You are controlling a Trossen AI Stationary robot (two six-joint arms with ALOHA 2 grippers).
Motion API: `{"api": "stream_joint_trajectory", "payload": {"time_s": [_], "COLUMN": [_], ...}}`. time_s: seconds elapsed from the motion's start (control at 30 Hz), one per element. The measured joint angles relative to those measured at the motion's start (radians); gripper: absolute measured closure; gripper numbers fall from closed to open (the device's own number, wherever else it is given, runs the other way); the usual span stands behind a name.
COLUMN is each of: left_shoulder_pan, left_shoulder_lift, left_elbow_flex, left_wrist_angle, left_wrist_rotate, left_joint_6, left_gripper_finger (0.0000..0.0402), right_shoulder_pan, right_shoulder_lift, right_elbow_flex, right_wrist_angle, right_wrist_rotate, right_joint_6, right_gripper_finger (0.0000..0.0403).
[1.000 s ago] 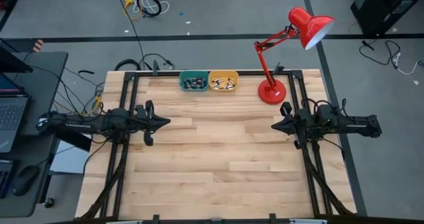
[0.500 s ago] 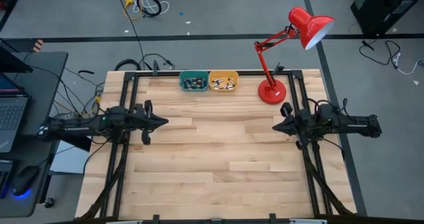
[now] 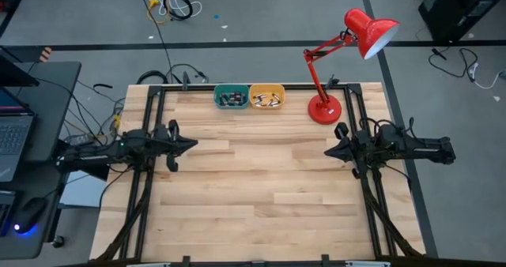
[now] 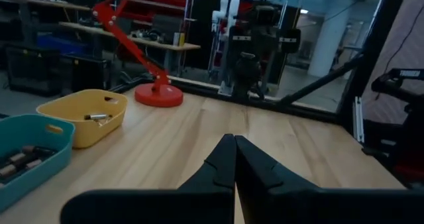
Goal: Sort batteries
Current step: Return to Home Position
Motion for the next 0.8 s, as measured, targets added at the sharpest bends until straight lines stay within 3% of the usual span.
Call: {"api": "stream_joint_trajectory", "payload": {"time_s": [0.33, 0.5, 0.8], "left_shoulder_pan": [-0.029, -0.054, -0.105], "left_shoulder_lift": [0.0, 0.0, 0.002], "left_elbow_flex": [-0.028, -0.028, -0.028], "left_wrist_angle": [0.056, 0.037, 0.036], "left_wrist_rotate": [-0.079, -0.134, -0.163], "left_joint_6": [0.001, -0.019, -0.026], "left_gripper_finger": [0.0392, 0.0392, 0.0391], "right_shoulder_pan": [0.0, 0.0, 0.0], "right_shoulder_lift": [0.0, 0.0, 0.003], "right_elbow_flex": [-0.05, -0.146, -0.155], "right_wrist_angle": [0.009, 0.157, 0.134], "right_wrist_rotate": [0.079, 0.099, 0.124], "right_joint_6": [0.02, 0.044, 0.045], "right_gripper_finger": [0.0403, 0.0403, 0.0403]}}
